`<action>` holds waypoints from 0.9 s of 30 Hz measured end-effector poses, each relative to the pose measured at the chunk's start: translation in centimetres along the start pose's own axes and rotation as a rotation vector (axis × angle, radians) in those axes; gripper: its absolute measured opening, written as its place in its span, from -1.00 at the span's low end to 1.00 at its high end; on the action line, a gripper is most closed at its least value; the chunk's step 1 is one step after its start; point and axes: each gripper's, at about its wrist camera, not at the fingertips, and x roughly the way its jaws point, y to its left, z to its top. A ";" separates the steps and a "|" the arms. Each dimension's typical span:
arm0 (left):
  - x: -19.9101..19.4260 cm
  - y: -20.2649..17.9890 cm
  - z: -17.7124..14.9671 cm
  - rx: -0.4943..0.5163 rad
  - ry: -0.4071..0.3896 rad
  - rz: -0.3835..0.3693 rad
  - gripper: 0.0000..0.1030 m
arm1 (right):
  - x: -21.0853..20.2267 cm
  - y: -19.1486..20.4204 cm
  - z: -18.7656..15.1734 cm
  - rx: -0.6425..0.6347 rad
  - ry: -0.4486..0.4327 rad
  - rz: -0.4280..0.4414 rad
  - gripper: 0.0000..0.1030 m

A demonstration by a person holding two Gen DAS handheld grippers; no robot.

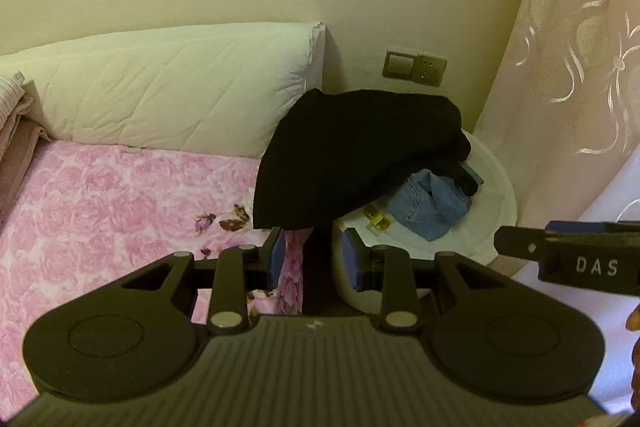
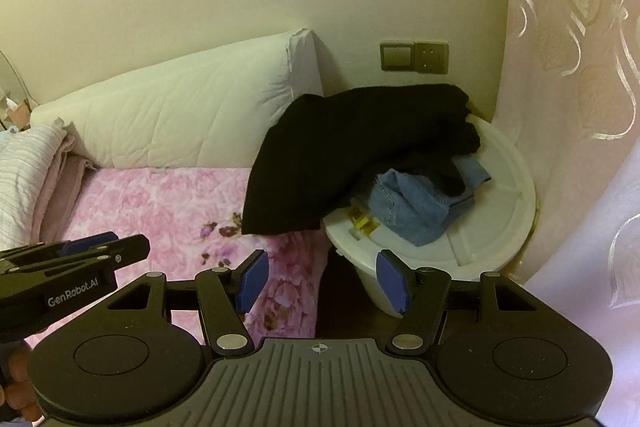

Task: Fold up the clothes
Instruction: 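Move both grippers toward the black garment on the white stool, then grasp the black garment with the left gripper while the right gripper grasps it too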

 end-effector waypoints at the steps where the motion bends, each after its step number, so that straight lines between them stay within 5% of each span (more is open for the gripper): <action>1: 0.2 -0.1 0.0 0.001 0.004 0.000 -0.47 | 0.2 -0.3 0.3 0.001 0.005 0.002 0.24; 15: 7.6 0.7 -0.6 0.051 0.121 -0.038 -0.47 | 6.0 -3.2 0.6 0.086 0.144 -0.009 0.24; 27: 18.8 1.7 4.0 0.142 0.164 -0.112 -0.47 | 14.5 -6.9 7.3 0.220 0.143 0.011 0.24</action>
